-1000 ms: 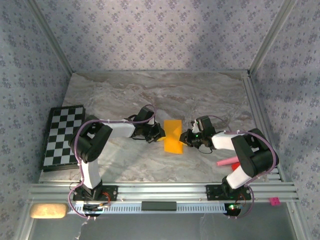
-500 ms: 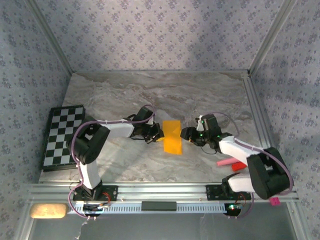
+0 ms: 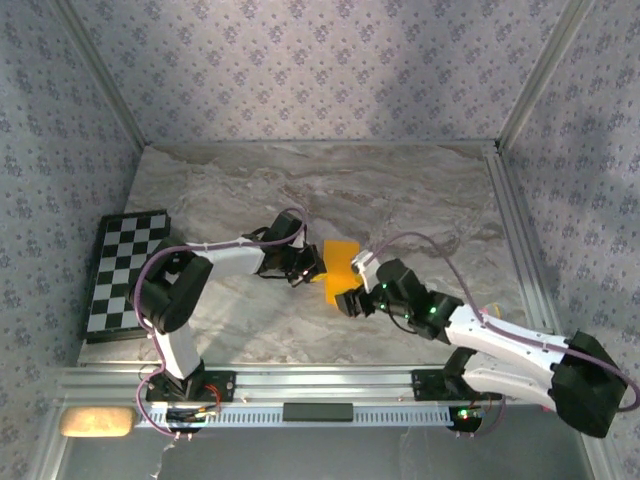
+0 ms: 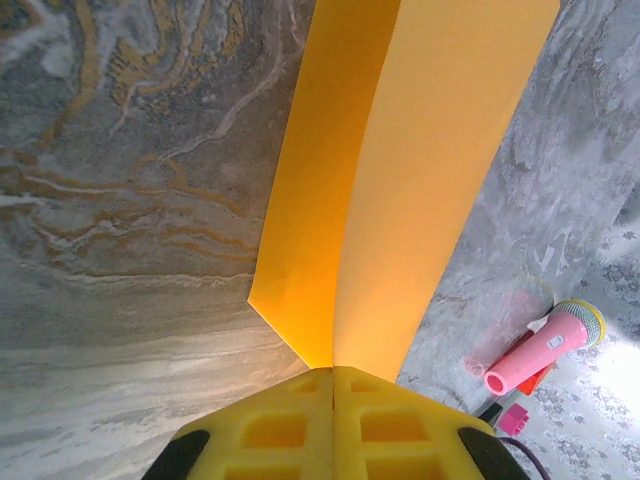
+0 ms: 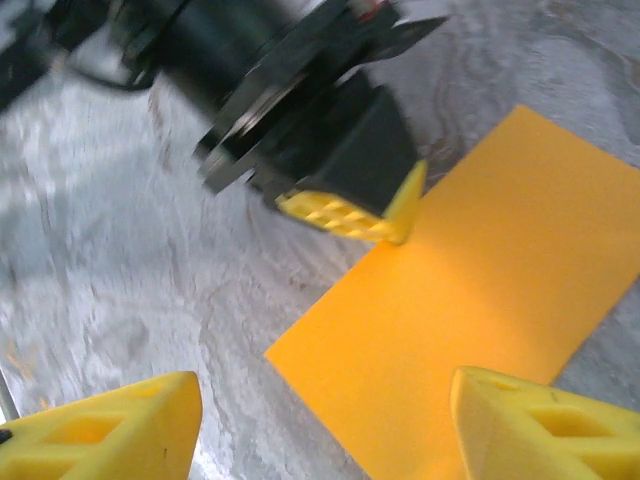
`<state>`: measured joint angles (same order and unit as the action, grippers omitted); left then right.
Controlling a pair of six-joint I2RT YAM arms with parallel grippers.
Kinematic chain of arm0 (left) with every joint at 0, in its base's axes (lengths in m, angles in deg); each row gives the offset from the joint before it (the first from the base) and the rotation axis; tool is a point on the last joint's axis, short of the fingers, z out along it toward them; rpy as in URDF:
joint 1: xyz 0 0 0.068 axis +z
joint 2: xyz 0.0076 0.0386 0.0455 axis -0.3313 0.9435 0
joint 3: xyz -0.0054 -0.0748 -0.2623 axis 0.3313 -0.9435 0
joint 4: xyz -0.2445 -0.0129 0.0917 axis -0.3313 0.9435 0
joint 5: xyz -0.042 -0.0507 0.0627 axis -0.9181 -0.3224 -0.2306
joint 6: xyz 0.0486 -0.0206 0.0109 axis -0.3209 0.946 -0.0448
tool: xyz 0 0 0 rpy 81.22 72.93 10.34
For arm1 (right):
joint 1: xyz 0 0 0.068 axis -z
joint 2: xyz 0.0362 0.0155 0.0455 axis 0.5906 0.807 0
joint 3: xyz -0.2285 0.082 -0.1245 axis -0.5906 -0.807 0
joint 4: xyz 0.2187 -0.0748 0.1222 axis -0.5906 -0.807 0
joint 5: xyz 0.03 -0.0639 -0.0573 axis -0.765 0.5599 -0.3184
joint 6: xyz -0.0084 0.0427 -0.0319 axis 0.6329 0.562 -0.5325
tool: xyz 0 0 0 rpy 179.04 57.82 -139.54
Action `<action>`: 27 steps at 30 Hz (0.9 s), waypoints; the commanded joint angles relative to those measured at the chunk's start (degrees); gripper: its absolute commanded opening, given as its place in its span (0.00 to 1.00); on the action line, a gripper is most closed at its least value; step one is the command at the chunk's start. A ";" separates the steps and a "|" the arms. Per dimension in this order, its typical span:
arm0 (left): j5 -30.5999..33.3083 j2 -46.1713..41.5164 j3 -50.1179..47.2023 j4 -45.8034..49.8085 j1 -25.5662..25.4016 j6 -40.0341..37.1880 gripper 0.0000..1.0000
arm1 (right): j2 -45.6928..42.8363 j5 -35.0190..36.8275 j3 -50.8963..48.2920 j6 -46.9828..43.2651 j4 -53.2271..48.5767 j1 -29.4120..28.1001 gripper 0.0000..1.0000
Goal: Fold a paper plane with a square sheet of paper (pick it up from the middle)
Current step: Third fold the triangle at the center of the table.
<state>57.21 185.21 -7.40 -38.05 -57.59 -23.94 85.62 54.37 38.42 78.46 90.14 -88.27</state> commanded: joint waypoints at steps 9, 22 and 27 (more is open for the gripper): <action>0.17 -1.60 -0.17 1.28 0.40 1.18 0.08 | 12.70 24.64 0.23 -14.35 8.80 -15.07 0.62; 0.08 -1.43 -0.20 1.37 0.41 1.01 0.08 | 23.61 30.81 2.48 -12.49 13.94 -15.87 0.49; 0.01 -1.13 0.26 1.55 0.48 0.71 0.08 | 23.75 30.84 2.10 -11.95 14.83 -15.91 0.40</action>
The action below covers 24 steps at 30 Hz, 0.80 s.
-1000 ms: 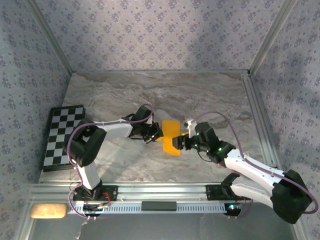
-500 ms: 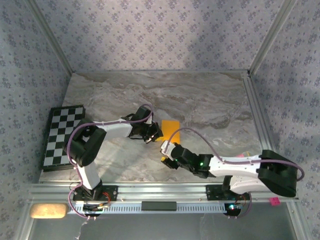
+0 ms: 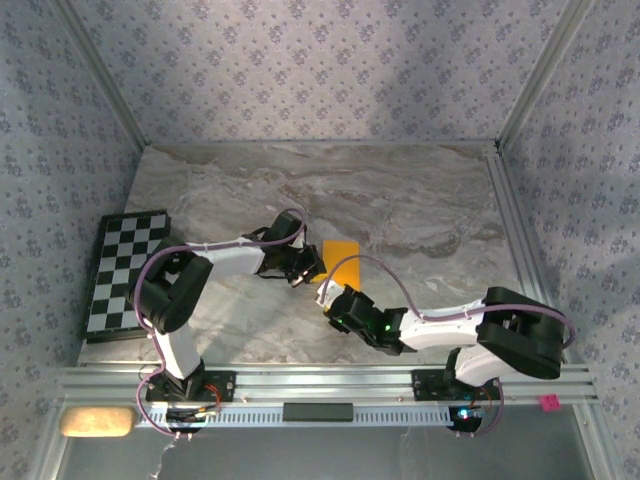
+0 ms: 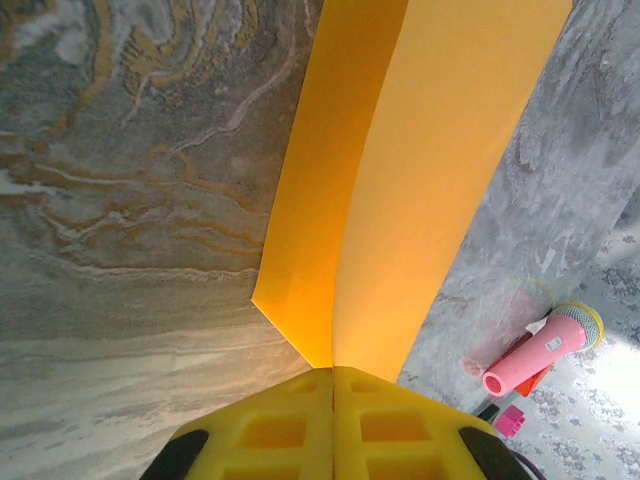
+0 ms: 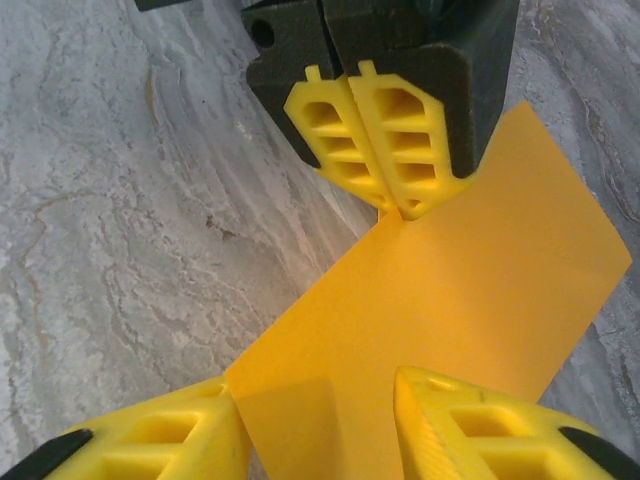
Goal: Fold a paper plane with a square sheet of paper (pick it up from the middle)
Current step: Third fold the triangle at the center of the table.
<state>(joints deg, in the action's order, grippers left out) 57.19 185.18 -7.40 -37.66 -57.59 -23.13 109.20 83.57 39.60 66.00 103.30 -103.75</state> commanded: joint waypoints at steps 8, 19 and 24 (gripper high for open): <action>0.20 -1.48 -0.08 1.41 0.53 -0.27 0.09 | -0.33 1.58 1.30 1.42 -0.18 -0.22 0.25; 0.87 -1.58 -0.08 2.63 0.55 -0.76 0.09 | -1.09 0.41 1.26 2.69 -0.68 0.23 0.10; 2.77 -2.83 -0.05 4.10 0.58 -1.61 0.15 | -1.49 -2.55 1.21 4.29 -1.35 1.09 0.04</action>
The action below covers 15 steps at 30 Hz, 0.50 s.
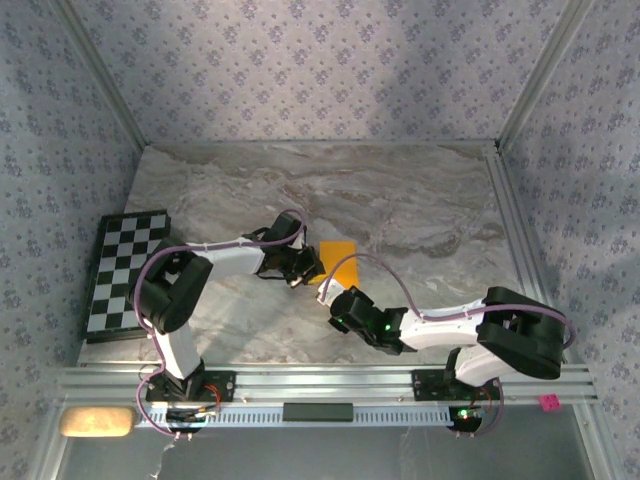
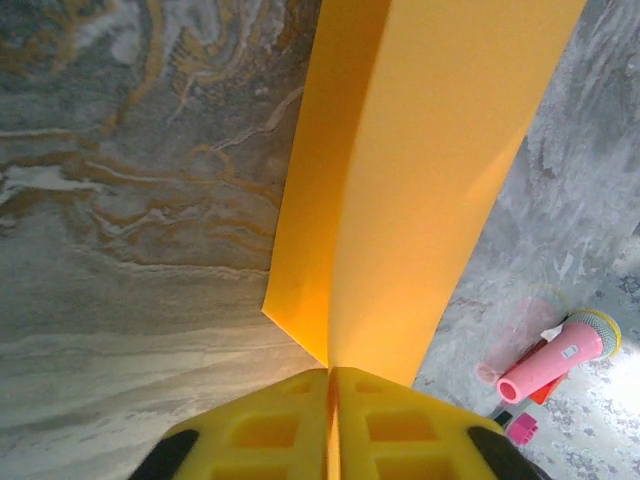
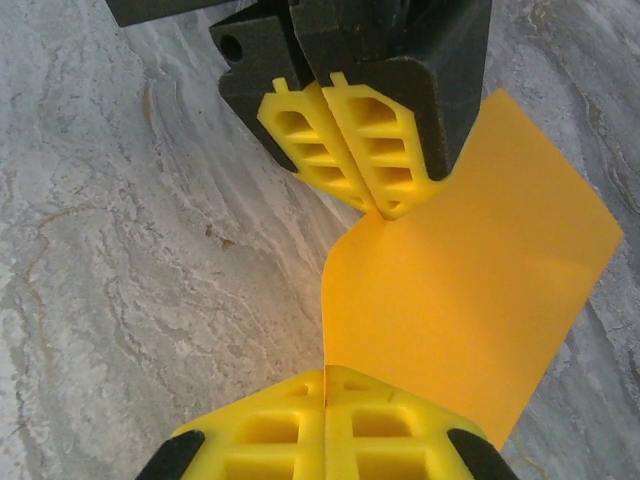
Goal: Fold a paper plane with a square sheet of paper (pick it up from the middle)
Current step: Third fold the triangle at the center of the table.
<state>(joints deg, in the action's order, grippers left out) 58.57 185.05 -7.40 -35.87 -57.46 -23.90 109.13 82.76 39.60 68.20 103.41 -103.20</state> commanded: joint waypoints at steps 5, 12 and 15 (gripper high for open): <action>4.47 -5.32 1.47 6.68 0.81 -3.36 0.34 | -2.93 -11.97 0.27 4.83 -0.84 3.87 0.03; 5.58 -7.00 5.04 11.79 2.70 -6.98 0.41 | -3.87 -30.44 0.02 8.30 -0.86 10.09 0.02; 3.51 -5.84 7.14 11.81 3.54 -8.26 0.40 | -3.48 -33.69 0.13 10.27 -1.33 11.87 0.02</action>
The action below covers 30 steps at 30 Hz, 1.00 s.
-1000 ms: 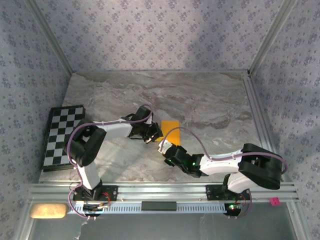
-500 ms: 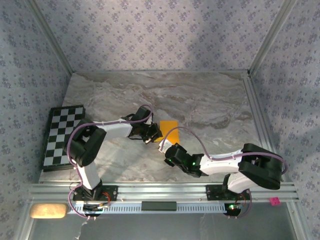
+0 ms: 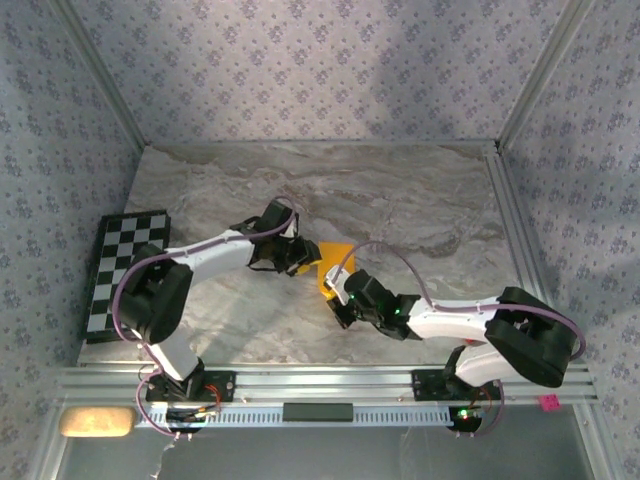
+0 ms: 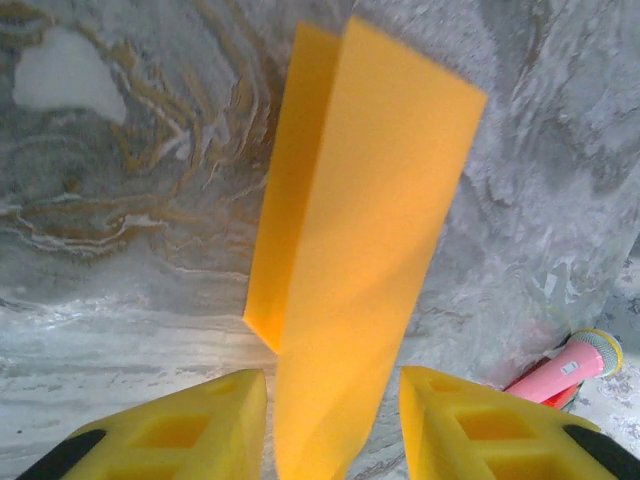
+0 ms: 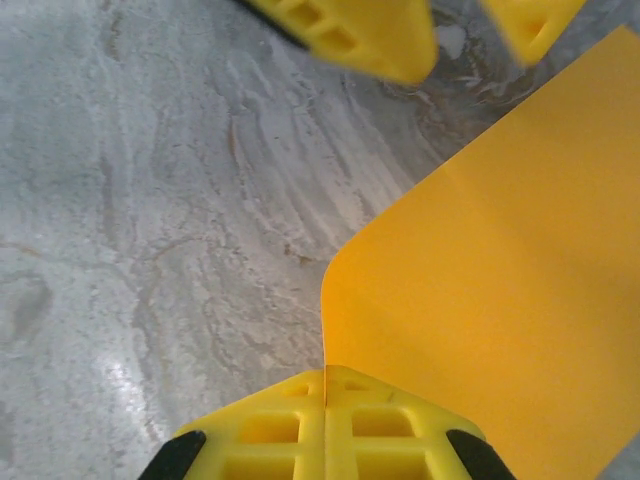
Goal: Fold a paper plane with a square sheet of paper (pick it up from the middle)
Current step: Third fold the triangle at the center of the table.
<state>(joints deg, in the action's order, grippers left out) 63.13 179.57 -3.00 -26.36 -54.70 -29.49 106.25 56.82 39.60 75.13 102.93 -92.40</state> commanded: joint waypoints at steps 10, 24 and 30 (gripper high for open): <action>-7.93 9.49 11.43 2.69 1.23 -5.97 0.26 | 0.41 -18.52 -0.38 9.23 0.69 5.54 0.03; -4.79 21.24 16.63 8.31 -0.17 -10.57 0.21 | 4.85 -27.81 1.59 14.86 0.51 10.49 0.05; -2.80 24.64 17.37 11.46 -1.27 -13.35 0.18 | 6.24 -31.31 2.23 17.21 1.22 13.08 0.05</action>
<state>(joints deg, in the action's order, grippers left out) 57.58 201.18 14.44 -19.73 -55.18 -40.11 111.56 28.75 40.21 90.24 103.61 -80.45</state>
